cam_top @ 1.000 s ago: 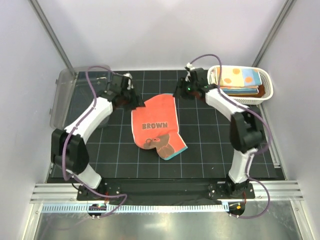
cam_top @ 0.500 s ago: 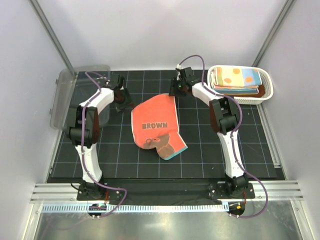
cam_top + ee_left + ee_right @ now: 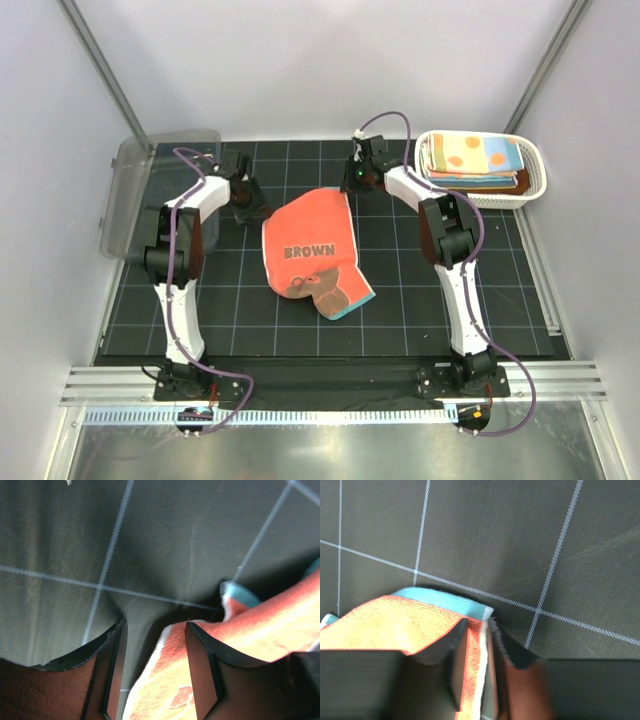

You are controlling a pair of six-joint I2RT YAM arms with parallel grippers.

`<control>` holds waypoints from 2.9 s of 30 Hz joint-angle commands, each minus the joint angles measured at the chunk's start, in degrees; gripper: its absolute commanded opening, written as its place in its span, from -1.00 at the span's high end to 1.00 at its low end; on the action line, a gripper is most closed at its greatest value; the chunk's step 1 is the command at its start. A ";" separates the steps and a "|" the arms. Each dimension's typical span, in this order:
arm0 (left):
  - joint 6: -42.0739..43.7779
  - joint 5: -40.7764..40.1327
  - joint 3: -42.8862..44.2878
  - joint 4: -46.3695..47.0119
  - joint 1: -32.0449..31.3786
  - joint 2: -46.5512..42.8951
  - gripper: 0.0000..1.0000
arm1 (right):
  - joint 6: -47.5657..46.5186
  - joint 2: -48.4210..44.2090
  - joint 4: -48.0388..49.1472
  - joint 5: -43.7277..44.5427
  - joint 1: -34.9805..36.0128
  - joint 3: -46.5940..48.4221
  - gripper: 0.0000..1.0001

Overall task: Fold and stack the towels
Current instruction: Flatten out the crumpled towel

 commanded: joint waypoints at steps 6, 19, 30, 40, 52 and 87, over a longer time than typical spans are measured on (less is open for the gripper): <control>-1.99 7.67 -1.47 4.82 0.42 -0.10 0.02 | 1.05 -4.66 2.68 -0.86 -0.19 -3.31 0.98; -3.40 9.72 -21.48 6.94 -9.22 -27.75 1.00 | -2.29 -32.66 -16.82 2.39 -0.10 -26.31 0.98; -1.21 6.72 -28.31 5.71 -10.23 -32.63 0.16 | 1.13 -44.29 -14.02 9.07 0.16 -55.50 0.98; 16.97 22.79 -0.55 5.01 -7.39 -9.11 -0.01 | 2.37 -47.20 -8.93 9.25 0.16 -59.21 0.98; 31.05 21.92 14.52 -2.91 -13.20 7.89 0.03 | 1.66 -46.50 -7.69 7.93 0.16 -59.38 0.98; 25.26 28.86 18.30 -0.18 -16.28 12.22 1.00 | 3.24 -49.20 -9.70 10.03 0.25 -55.87 0.98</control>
